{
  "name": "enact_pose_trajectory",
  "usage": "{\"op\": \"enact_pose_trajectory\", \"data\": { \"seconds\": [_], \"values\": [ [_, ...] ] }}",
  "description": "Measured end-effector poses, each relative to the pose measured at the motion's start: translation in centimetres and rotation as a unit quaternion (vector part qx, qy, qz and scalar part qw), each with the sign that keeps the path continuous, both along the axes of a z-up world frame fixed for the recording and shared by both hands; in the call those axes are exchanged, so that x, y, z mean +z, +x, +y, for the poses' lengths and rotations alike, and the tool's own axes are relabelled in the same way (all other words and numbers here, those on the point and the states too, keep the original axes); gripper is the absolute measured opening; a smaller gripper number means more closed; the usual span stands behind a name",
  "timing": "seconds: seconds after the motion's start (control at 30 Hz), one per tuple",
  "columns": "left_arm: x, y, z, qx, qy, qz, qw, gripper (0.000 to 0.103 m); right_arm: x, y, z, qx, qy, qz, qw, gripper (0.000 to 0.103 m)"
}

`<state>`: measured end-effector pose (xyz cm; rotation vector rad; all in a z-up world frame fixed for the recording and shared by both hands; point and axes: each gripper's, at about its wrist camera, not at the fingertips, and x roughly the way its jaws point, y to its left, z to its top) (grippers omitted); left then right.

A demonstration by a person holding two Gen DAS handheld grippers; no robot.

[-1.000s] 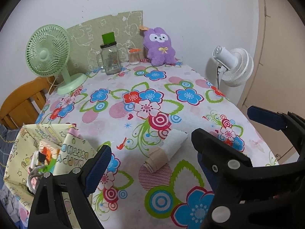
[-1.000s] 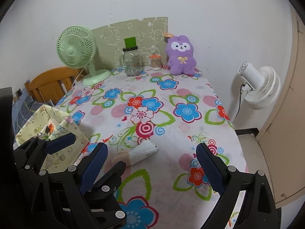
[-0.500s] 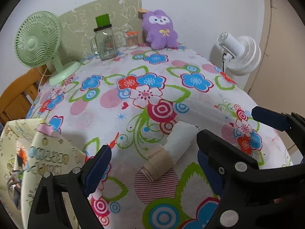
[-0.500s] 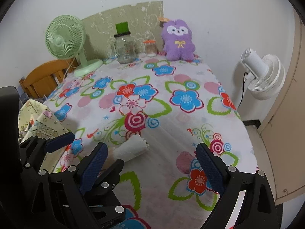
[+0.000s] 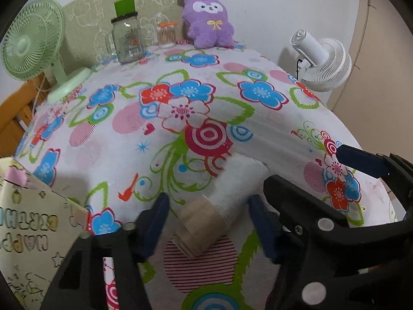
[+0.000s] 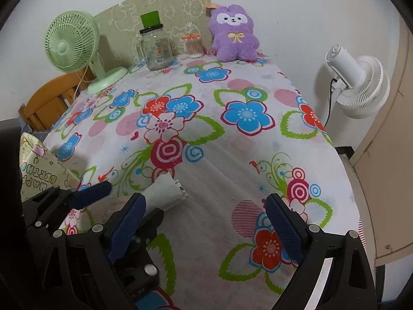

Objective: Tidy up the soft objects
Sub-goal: 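Lower the left tool onto the white-and-beige rolled item and close it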

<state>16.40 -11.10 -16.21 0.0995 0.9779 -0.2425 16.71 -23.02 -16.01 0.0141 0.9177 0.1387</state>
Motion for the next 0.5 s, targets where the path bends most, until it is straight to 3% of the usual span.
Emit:
{"op": "enact_pose_trajectory", "data": {
  "seconds": [0.3, 0.5],
  "values": [
    [0.1, -0.2, 0.3, -0.002, -0.015, 0.014, 0.9998, 0.022, -0.1, 0.1, 0.3, 0.002, -0.005, 0.001, 1.000, 0.096],
    [1.1, -1.0, 0.4, -0.004, -0.017, 0.000, 0.9999, 0.019, 0.5, -0.4, 0.7, 0.004, -0.006, -0.006, 1.000, 0.096]
  ]
}}
